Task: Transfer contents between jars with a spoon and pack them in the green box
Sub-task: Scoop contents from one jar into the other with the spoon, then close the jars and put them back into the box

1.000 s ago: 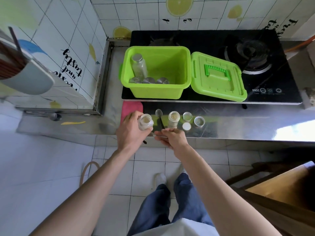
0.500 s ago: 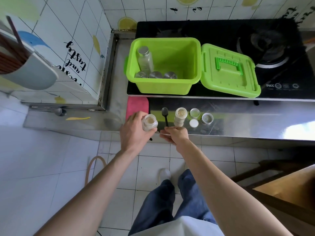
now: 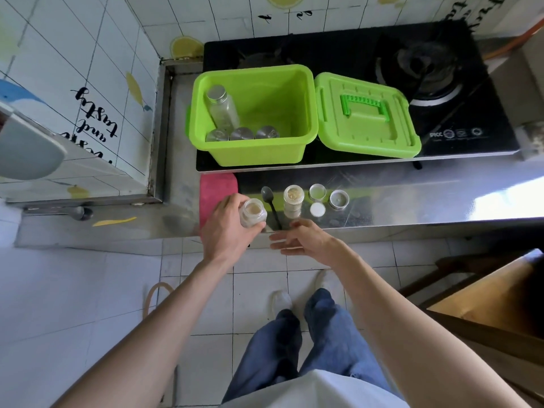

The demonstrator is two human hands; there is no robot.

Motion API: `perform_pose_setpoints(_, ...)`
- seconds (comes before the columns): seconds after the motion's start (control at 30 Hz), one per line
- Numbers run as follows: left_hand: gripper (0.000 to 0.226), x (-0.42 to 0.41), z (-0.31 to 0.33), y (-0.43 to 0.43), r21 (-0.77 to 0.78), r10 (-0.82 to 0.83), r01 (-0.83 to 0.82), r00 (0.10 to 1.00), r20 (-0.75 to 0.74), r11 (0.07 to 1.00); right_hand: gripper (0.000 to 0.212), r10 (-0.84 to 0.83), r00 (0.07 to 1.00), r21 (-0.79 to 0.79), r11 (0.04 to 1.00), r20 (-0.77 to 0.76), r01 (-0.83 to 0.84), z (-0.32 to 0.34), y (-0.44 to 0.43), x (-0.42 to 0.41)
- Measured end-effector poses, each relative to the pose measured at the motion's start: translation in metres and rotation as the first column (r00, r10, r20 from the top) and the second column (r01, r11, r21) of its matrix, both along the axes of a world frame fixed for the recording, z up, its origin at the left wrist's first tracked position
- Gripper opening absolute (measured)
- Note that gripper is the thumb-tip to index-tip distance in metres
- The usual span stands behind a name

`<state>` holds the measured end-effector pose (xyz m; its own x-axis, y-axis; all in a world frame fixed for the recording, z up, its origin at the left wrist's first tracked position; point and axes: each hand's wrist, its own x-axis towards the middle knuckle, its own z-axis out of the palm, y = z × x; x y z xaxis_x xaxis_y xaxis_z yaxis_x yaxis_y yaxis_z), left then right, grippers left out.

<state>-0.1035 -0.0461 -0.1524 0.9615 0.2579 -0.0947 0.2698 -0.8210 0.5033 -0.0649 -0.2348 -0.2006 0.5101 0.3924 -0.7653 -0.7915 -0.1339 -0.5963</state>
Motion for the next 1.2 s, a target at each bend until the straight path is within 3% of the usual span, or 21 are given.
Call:
perform_pose_setpoints(0.1, 0.044, 0.001, -0.001, -0.004, 0.003, -0.014, 0.014, 1.0, -0.001, 1.0, 0.016, -0.089, 0.978, -0.276, 0.951, 0.187, 0.139, -0.013, -0.008, -0.001)
perform_pose_setpoints(0.17, 0.044, 0.0, -0.002, -0.006, -0.008, -0.024, 0.024, 1.0, 0.003, 1.0, 0.025, -0.073, 0.927, -0.514, 0.815, 0.367, 0.268, -0.017, -0.015, -0.001)
perform_pose_setpoints(0.23, 0.044, 0.0, -0.004, -0.008, -0.022, -0.023, 0.023, 1.0, 0.004, 0.999, 0.036, -0.02, 0.906, -0.644, 0.696, 0.424, 0.317, -0.012, -0.022, 0.0)
perform_pose_setpoints(0.43, 0.044, -0.001, -0.005, -0.01, -0.017, -0.016, 0.016, 1.0, 0.014, 1.0, 0.04, 0.417, 0.813, -0.867, 0.457, 0.406, 0.199, -0.011, -0.019, 0.008)
perform_pose_setpoints(0.63, 0.044, -0.002, -0.005, -0.008, 0.0, 0.007, -0.007, 1.0, 0.01, 1.0, 0.035, 0.524, 0.768, -0.903, 0.4, 0.368, 0.16, -0.017, -0.018, 0.013)
perform_pose_setpoints(1.07, 0.044, -0.003, -0.007, -0.011, 0.011, 0.002, -0.002, 1.0, 0.006, 1.0, 0.044, 0.519, 0.779, -0.899, 0.42, 0.352, 0.126, -0.02, -0.029, 0.016)
perform_pose_setpoints(1.2, 0.043, -0.003, -0.011, -0.012, -0.005, -0.002, 0.002, 1.0, 0.012, 1.0, 0.043, 0.524, 0.747, -0.878, 0.449, 0.409, 0.165, -0.018, -0.032, 0.011)
